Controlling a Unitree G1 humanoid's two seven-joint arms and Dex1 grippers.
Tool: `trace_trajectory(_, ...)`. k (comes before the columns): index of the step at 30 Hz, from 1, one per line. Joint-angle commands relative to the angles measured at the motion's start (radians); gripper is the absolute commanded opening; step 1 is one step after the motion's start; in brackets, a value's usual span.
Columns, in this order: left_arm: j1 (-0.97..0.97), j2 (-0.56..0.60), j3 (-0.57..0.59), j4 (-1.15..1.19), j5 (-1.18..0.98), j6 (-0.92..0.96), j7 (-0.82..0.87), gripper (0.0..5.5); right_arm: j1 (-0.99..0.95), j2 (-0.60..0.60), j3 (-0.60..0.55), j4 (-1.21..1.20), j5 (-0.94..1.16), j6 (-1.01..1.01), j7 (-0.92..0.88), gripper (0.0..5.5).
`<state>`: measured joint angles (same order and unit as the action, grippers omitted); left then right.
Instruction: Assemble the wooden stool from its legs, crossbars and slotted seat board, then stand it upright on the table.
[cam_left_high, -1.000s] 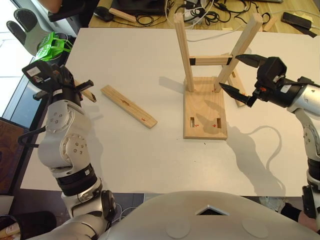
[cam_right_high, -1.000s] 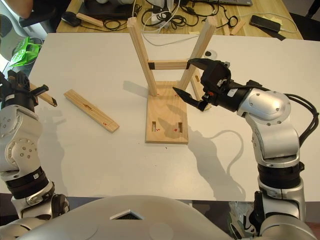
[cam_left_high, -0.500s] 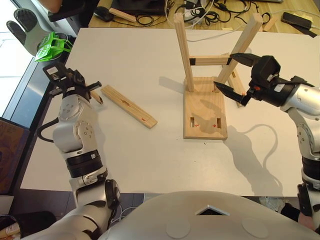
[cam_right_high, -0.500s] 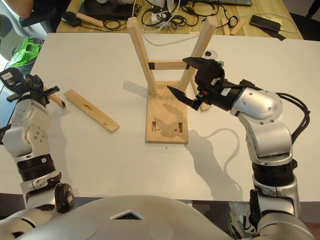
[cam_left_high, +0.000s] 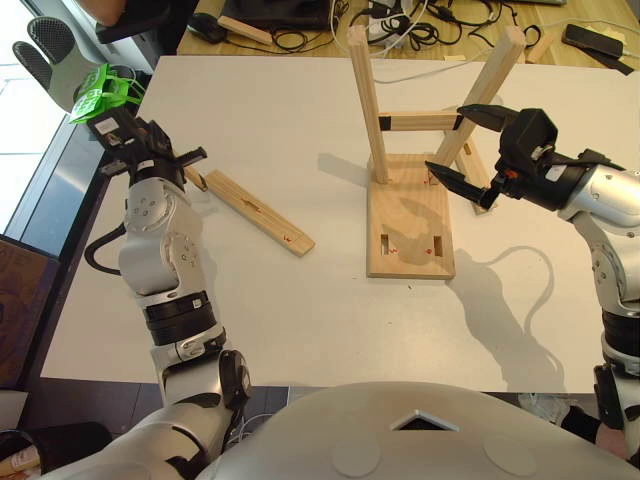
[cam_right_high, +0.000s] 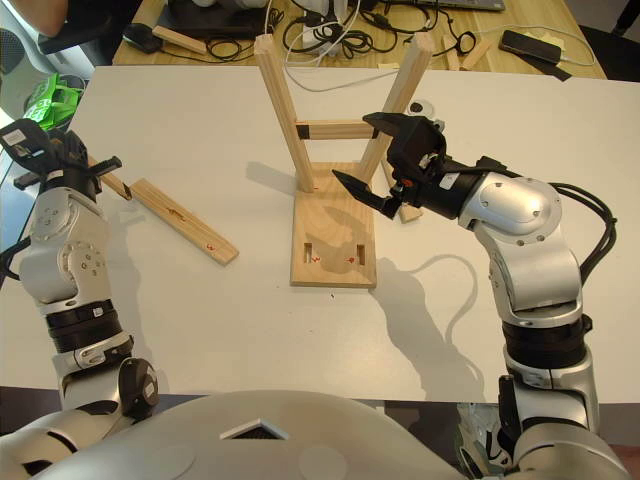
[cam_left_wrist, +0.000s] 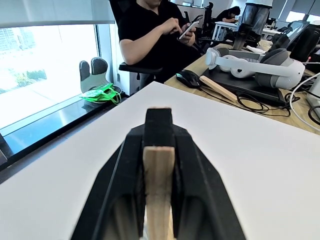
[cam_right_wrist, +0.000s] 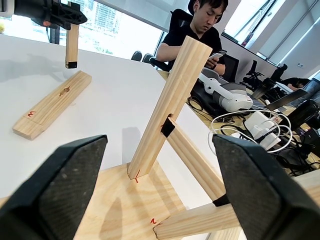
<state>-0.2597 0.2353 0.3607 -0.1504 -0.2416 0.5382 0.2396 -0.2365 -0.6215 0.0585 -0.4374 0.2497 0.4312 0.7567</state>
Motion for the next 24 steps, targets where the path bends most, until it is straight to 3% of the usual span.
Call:
trace_trajectory(1,0.0,0.003,-0.013,-0.003,0.036,0.049,0.006,0.41,-0.007,0.007,0.009,-0.002,0.001,-0.003,-0.006,3.89)
trace_trajectory(9,-0.002,0.005,0.01,0.042,0.03,0.12,-0.024,0.41,0.006,0.018,0.014,-0.007,-0.004,-0.002,-0.015,3.89)
trace_trajectory(24,-0.185,-0.113,0.018,0.233,-0.098,0.004,-0.117,0.41,-0.009,0.03,0.042,0.014,-0.012,-0.019,-0.016,3.89)
